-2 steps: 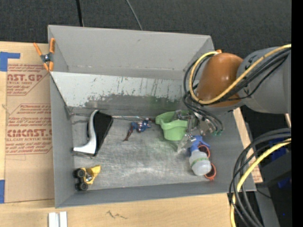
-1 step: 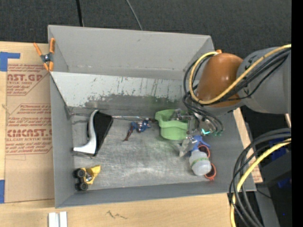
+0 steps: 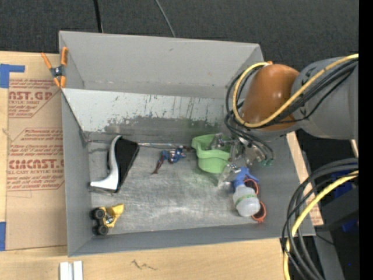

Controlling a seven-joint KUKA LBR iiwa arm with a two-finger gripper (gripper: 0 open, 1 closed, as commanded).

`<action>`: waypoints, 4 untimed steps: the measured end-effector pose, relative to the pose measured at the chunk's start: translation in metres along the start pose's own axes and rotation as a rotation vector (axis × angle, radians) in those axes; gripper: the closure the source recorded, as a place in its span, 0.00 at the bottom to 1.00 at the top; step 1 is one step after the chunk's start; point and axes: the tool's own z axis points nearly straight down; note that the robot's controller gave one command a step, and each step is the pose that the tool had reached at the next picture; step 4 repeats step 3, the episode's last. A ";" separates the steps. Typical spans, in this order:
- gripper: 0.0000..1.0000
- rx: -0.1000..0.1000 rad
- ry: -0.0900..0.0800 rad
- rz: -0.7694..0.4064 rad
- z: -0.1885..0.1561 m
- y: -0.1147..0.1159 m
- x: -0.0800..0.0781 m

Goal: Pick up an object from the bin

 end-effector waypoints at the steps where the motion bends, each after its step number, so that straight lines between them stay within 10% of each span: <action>1: 1.00 0.000 0.000 0.000 0.000 0.000 0.000; 4: 1.00 0.007 -0.014 -0.268 -0.008 0.061 -0.006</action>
Offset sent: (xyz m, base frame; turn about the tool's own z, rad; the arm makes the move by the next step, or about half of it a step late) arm -0.0135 0.0658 0.0096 -0.2594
